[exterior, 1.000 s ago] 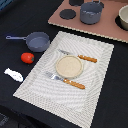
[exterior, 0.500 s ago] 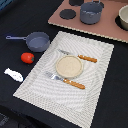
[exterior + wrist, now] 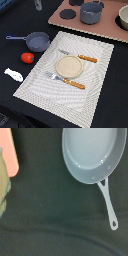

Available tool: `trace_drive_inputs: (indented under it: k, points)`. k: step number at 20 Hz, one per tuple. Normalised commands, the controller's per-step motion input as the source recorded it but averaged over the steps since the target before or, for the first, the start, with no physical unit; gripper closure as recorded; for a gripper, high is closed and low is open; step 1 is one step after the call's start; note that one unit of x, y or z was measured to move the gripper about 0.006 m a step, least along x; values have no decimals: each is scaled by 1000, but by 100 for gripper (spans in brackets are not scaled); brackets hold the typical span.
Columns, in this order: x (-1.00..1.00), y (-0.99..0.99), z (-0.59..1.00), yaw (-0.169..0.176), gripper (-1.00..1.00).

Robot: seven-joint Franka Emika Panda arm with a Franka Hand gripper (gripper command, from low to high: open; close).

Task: Place the pan onto the stove and place the fish and sausage into the pan.

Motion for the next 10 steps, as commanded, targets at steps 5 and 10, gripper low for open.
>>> trace_drive_inputs:
  k: [5,10]
  points:
    - [-74,-541,-437,-72,-100]
    - [-186,-388,-449,-65,-100]
